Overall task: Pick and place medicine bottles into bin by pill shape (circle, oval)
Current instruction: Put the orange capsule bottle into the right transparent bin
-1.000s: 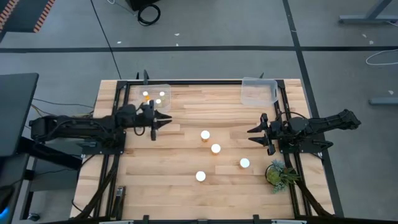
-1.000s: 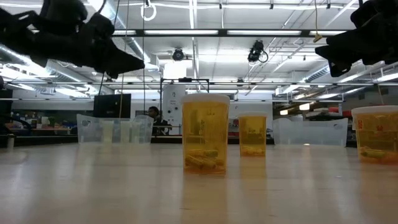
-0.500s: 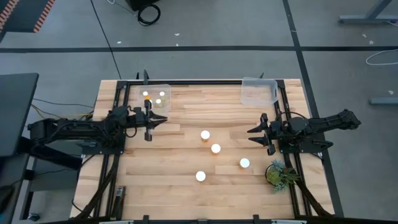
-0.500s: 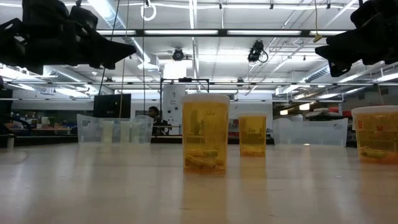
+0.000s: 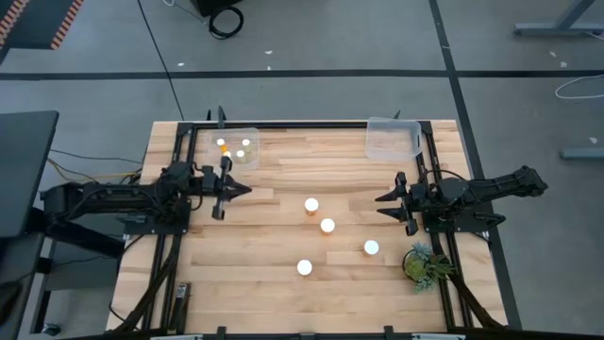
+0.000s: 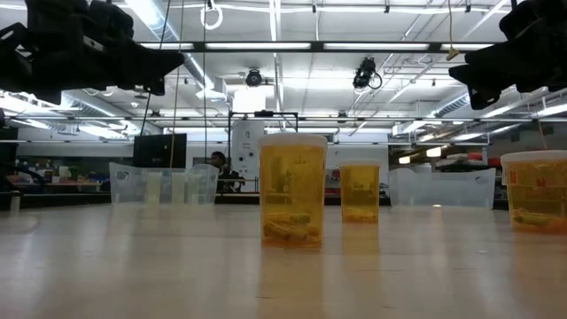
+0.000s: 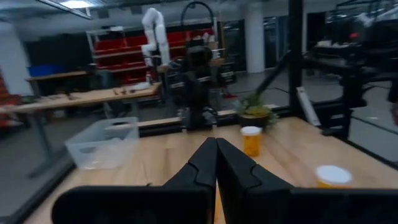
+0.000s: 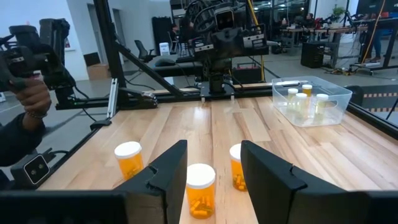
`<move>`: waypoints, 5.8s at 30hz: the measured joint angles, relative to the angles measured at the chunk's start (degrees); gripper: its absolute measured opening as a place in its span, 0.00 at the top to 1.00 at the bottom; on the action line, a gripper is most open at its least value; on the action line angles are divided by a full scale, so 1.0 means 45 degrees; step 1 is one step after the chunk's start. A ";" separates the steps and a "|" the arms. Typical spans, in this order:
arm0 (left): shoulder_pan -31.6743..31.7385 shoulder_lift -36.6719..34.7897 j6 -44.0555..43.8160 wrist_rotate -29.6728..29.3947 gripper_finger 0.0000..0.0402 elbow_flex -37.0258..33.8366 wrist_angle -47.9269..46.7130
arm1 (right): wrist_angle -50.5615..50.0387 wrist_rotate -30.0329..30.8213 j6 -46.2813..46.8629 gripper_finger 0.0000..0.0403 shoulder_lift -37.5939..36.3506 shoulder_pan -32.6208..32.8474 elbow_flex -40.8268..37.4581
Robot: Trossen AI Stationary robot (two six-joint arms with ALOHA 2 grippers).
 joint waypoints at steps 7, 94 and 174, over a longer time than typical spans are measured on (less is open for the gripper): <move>-0.1260 -0.0022 -0.0522 -0.0510 0.97 0.0000 -0.0187 | 0.0003 0.0000 -0.0033 0.61 0.0000 0.0000 0.0000; -0.8195 -0.9670 -0.0629 -0.9389 0.96 -0.0782 -0.9709 | -0.9244 0.0895 0.2676 0.55 1.8649 0.0411 1.3828; -0.8195 -0.9670 -0.0631 -0.9389 0.94 -0.0806 -0.9554 | -0.7999 0.0880 0.2594 0.44 2.0725 0.0321 1.3930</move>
